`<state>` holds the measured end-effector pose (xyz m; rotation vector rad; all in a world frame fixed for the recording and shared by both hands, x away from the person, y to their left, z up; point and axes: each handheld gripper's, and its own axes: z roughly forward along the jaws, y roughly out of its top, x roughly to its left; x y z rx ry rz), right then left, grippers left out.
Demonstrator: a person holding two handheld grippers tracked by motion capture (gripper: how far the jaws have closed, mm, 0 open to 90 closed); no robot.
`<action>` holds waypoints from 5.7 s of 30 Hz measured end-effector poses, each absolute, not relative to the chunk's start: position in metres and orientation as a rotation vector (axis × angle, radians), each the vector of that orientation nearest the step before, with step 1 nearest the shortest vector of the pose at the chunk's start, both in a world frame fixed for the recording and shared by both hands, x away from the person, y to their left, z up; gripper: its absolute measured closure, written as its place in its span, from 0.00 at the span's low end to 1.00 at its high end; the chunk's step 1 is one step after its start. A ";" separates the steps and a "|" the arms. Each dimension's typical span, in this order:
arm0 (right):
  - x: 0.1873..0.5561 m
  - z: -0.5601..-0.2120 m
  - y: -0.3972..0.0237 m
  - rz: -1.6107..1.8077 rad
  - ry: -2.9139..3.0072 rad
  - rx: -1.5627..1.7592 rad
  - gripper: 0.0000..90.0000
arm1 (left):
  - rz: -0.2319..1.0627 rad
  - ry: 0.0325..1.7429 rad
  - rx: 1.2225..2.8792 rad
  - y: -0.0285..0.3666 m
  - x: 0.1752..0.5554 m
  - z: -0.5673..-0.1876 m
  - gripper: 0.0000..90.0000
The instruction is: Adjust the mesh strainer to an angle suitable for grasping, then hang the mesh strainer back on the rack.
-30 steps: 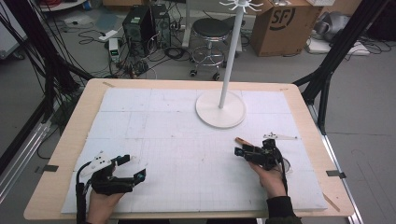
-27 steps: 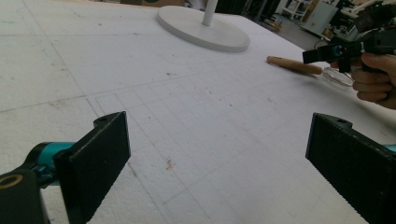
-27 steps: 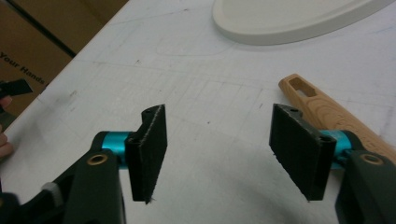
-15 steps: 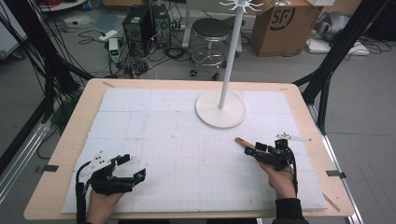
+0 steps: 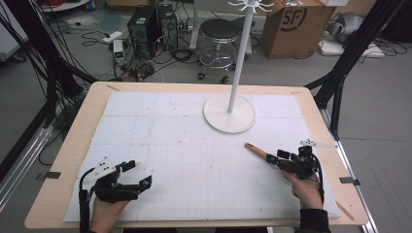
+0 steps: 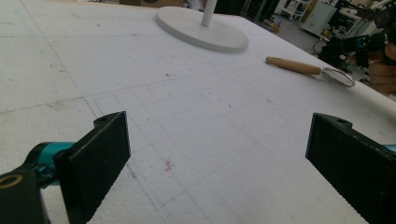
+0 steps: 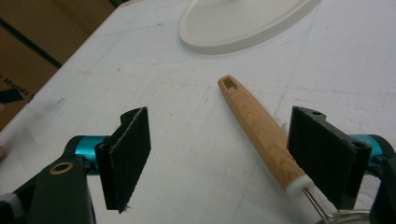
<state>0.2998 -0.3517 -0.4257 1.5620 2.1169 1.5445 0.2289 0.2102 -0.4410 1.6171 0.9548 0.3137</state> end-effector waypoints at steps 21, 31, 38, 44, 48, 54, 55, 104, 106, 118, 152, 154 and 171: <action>0.305 -0.429 -0.356 1.480 2.141 1.558 0.24 | 0.315 0.955 1.623 0.210 0.229 -0.441 0.08; 0.317 -0.436 -0.357 1.389 2.221 1.566 0.27 | 0.315 0.959 1.628 0.209 0.229 -0.442 0.08; 0.321 -0.444 -0.347 1.296 2.281 1.561 0.29 | 0.311 0.959 1.621 0.209 0.229 -0.442 0.08; 0.322 -0.446 -0.342 1.259 2.309 1.559 0.29 | 0.313 0.959 1.629 0.209 0.229 -0.442 0.08; 0.322 -0.447 -0.342 1.250 2.315 1.549 0.31 | 0.313 0.959 1.629 0.209 0.229 -0.442 0.08; 0.321 -0.446 -0.342 1.247 2.327 1.575 0.36 | 0.310 0.958 1.634 0.208 0.230 -0.443 0.08; 0.321 -0.446 -0.342 1.250 2.326 1.580 0.36 | 0.312 0.958 1.633 0.208 0.229 -0.443 0.08; 0.332 -0.424 -0.295 0.541 2.593 1.214 0.75 | 0.331 0.971 1.622 0.214 0.225 -0.443 0.08; 0.334 -0.423 -0.293 0.520 2.606 1.248 0.75 | 0.332 0.970 1.619 0.215 0.225 -0.443 0.09; 0.344 -0.421 -0.283 0.391 2.630 1.319 0.75 | 0.327 0.964 1.621 0.212 0.226 -0.443 0.09; 0.328 -0.425 -0.294 0.569 2.546 1.252 0.77 | 0.323 0.949 1.621 0.205 0.230 -0.441 0.09; 0.326 -0.424 -0.299 0.627 2.540 1.289 0.77 | 0.323 0.952 1.618 0.206 0.230 -0.441 0.09; 0.320 -0.401 -0.315 1.148 2.288 1.371 0.77 | 0.330 0.949 1.597 0.210 0.228 -0.440 0.09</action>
